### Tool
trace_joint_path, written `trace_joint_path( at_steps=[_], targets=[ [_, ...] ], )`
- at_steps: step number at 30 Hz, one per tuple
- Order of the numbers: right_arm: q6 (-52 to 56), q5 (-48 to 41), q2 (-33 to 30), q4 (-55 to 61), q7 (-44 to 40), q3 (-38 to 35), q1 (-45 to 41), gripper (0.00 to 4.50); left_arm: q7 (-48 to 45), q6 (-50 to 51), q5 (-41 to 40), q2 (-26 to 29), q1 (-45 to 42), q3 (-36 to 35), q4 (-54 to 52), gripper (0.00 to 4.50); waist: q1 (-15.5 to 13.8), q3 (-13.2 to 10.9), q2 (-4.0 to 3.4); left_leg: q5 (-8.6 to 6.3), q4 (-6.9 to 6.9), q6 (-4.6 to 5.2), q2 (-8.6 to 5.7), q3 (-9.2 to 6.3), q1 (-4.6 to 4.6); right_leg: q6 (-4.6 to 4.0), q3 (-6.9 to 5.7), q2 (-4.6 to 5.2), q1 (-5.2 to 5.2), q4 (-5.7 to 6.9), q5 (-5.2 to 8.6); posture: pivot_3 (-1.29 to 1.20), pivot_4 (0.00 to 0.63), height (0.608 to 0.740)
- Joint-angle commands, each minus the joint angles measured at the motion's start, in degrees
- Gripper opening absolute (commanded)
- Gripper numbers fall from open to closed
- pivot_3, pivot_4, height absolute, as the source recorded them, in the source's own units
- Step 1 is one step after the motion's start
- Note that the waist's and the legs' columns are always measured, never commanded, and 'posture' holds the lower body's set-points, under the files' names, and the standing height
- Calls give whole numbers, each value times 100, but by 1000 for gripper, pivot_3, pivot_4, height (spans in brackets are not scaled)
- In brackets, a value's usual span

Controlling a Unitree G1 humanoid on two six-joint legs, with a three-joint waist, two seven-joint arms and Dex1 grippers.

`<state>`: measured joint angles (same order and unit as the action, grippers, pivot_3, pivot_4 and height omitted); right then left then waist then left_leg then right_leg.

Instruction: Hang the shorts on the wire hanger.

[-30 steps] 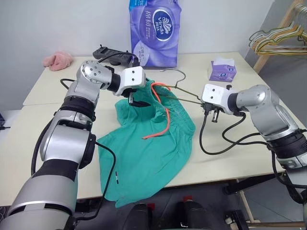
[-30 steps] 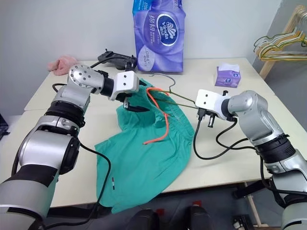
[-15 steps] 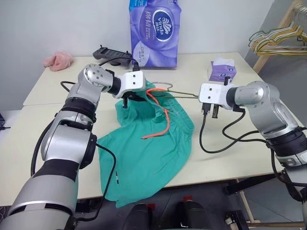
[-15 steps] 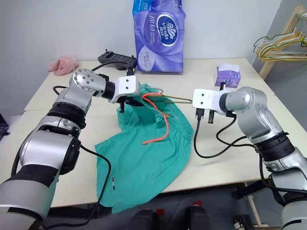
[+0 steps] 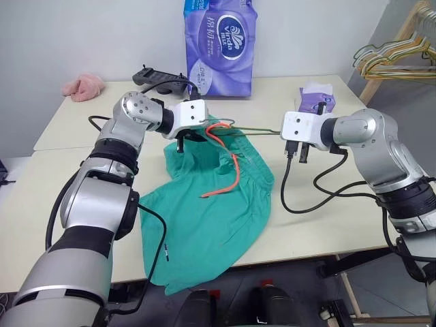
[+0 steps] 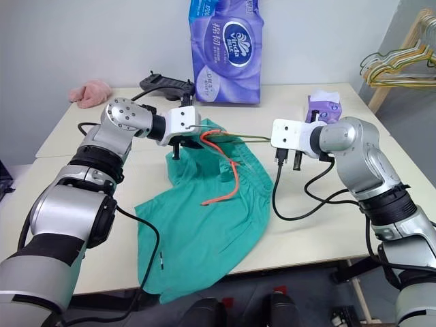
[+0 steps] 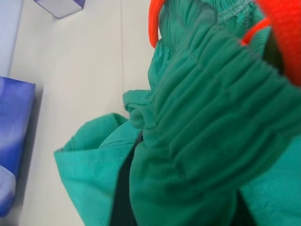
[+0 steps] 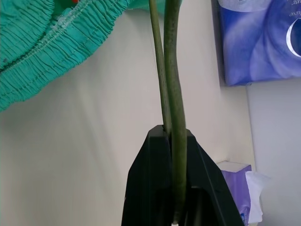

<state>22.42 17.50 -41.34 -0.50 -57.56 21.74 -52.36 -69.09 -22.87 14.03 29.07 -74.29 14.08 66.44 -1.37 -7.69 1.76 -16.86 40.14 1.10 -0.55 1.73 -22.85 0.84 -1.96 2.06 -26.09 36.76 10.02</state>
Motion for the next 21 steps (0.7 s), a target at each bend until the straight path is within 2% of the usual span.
trace_joint_path(
  at_steps=[1,3,11,21],
  targets=[
    [-177,-114,174,334,-41,-149,-295,0,223,-8,-127,-186,-399,-147,-36,1928,-1,0,0,0,0,0,0,0,0,0,0,0,0,0,0,62,38,740],
    [-193,-110,175,303,-40,-147,-297,0,30,91,-172,-205,-450,-168,-1,2548,-1,0,0,0,2,0,0,0,0,0,0,0,0,1,0,64,39,740],
    [-156,-97,247,269,-77,-167,-366,0,-108,222,-49,-301,-356,-77,87,2548,3,1,-1,0,5,0,-1,0,0,0,1,0,0,4,0,59,42,740],
    [-33,-93,165,266,-194,-270,-310,0,-77,132,357,9,-327,186,337,2548,8,1,-1,0,5,0,-1,1,0,0,1,0,-2,6,0,47,48,740]
  ],
)
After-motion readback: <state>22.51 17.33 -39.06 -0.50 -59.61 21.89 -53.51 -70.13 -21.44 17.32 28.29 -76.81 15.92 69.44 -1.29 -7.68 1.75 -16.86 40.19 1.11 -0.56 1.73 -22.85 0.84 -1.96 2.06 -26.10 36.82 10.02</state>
